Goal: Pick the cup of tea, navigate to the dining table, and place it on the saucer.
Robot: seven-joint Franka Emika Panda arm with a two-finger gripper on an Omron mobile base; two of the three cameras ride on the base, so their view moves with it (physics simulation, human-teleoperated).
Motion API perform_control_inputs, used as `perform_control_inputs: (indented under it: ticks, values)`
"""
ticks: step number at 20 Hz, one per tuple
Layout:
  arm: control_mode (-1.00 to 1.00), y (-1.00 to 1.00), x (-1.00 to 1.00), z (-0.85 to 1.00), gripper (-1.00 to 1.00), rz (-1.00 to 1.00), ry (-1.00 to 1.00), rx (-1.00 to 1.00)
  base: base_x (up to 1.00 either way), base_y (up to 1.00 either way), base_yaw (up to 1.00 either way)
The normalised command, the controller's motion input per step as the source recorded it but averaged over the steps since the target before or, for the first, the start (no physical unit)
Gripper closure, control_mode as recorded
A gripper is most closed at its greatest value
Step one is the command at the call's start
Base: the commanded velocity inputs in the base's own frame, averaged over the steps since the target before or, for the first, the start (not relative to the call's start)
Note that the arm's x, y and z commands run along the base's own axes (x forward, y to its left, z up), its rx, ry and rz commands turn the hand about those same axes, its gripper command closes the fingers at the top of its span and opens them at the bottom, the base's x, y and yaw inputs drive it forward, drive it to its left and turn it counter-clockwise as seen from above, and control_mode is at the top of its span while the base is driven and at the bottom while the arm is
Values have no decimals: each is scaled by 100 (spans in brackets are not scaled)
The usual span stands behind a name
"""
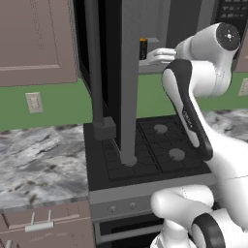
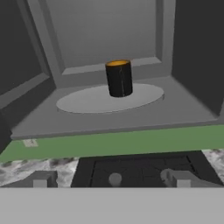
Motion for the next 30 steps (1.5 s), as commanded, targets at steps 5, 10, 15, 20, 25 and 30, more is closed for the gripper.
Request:
perform_control_inputs:
  ticks: [5,10,15,20,25,30]
  values:
    - [-100,0,36,15,-100,0,0,2,0,0,0]
    - [-100,-8,53,-6,-100,1,1,0,0,0,0]
    - [-100,-20,53,-19,-100,9,2,0,0,0,0]
    - [-100,-5,59,-27,-100,11,1,0,0,0,0]
    - [-100,0,76,-7,-100,10,1,0,0,0,0]
    - [-100,0,73,0,-100,5,2,-2,0,0,0]
